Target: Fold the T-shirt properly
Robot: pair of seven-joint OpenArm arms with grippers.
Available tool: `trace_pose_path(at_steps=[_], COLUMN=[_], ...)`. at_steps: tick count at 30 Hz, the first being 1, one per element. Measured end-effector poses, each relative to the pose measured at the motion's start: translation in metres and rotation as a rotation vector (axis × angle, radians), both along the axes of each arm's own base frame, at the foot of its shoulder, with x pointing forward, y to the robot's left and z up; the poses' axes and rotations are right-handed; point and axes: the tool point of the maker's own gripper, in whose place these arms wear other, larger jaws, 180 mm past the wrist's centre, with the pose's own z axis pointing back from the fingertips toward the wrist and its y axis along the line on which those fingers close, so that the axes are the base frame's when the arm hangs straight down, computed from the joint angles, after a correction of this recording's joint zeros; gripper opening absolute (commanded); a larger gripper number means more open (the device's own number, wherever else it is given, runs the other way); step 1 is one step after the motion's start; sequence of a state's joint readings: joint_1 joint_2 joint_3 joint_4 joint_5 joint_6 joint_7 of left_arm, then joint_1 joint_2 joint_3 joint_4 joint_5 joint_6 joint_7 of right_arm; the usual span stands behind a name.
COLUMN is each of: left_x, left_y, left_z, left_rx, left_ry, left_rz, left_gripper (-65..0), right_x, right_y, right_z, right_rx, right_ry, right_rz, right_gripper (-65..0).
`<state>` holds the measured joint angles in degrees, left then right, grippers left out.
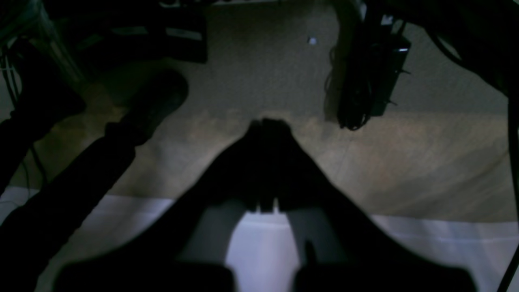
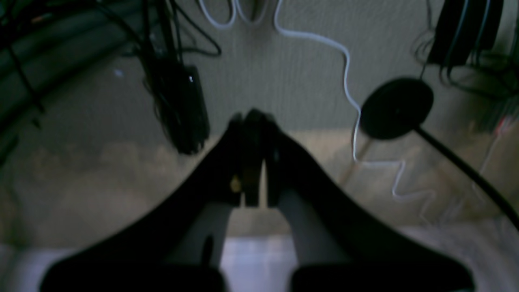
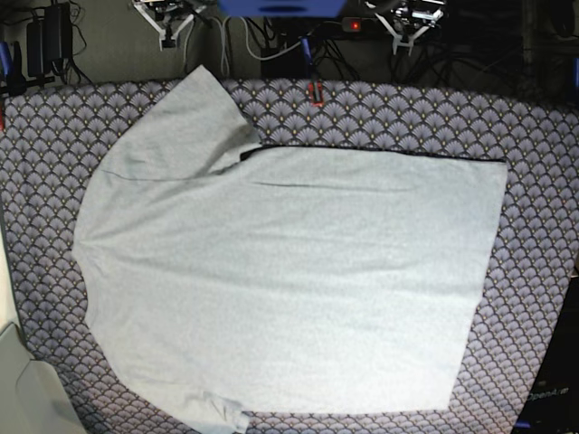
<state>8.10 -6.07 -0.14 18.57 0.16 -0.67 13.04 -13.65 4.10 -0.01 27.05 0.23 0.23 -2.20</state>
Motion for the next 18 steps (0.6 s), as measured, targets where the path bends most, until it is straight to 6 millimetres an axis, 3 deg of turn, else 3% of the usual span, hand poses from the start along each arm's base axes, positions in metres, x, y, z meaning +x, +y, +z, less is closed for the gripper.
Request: trace_pose_path(at_steps=[6,10,12,15,18], left_x=[-0.003,0.018,0.026,0.03,0.04], left_y=[0.016,0.011,0.026,0.059,0.065], left_z=[0.038,0.082,0.102,0.133,0.163], left_rx=[0.025,-0.006,0.013,0.08,0.095], left_ry=[-0.16,-0.321,-0.382,-0.449,-0.519], left_rz=[-0.061,-0.073,-0.013,0.048,0.051], left_gripper=[-64.7,-64.7,-64.7,-64.7,-64.7], right_x=[0.003,0.034,0.041,0.034,0.042], right_y=[0.0,-0.011,-0.015,-0.017,-0.018], right_z=[0.046,0.087,0.1,0.113,0.136], right_rx=[-0.01,-0.038,-0.049,-0.056,-0.063], right_ry=[-0.166,-0.325,-0.363,-0.372,-0.425], right_rz=[0.033,0.019,0.018,0.028,0.045], right_gripper=[-65.0,-65.0,-65.0,-65.0,-65.0])
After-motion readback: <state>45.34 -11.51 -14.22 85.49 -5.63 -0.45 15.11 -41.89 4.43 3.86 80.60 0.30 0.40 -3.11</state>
